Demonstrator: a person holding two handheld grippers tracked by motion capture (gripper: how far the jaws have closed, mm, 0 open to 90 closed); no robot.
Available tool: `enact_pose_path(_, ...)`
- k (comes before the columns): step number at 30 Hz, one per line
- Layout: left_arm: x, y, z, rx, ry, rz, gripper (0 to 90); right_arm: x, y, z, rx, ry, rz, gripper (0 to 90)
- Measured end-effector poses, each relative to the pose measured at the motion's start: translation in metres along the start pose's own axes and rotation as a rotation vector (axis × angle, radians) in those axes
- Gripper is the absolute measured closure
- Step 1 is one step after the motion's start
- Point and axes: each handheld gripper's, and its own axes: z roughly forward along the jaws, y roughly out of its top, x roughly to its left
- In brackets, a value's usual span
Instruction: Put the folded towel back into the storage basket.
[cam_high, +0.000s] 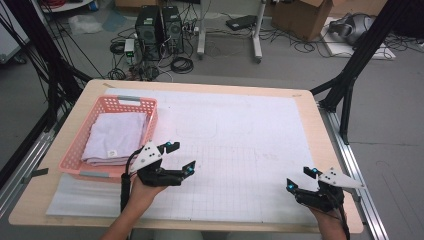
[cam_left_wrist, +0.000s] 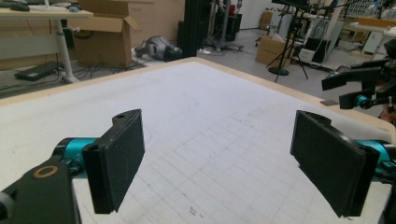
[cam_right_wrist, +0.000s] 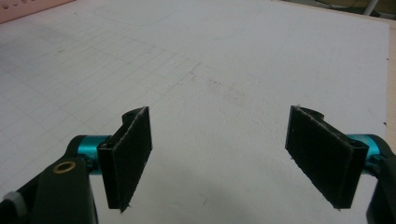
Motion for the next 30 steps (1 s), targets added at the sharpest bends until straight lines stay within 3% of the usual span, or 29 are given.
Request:
enact_pose_path(13,0.002,-0.016,-0.003,0.018,0.024,-0.049,18.3,0.004,0.002,0.003,0.007,0.01,-0.018,21.9)
enact_pose_path(30,0.006,-0.021,-0.001,0.036,0.033,-0.054,18.4,0.002,0.0,0.004,0.014,0.014,-0.01,21.9)
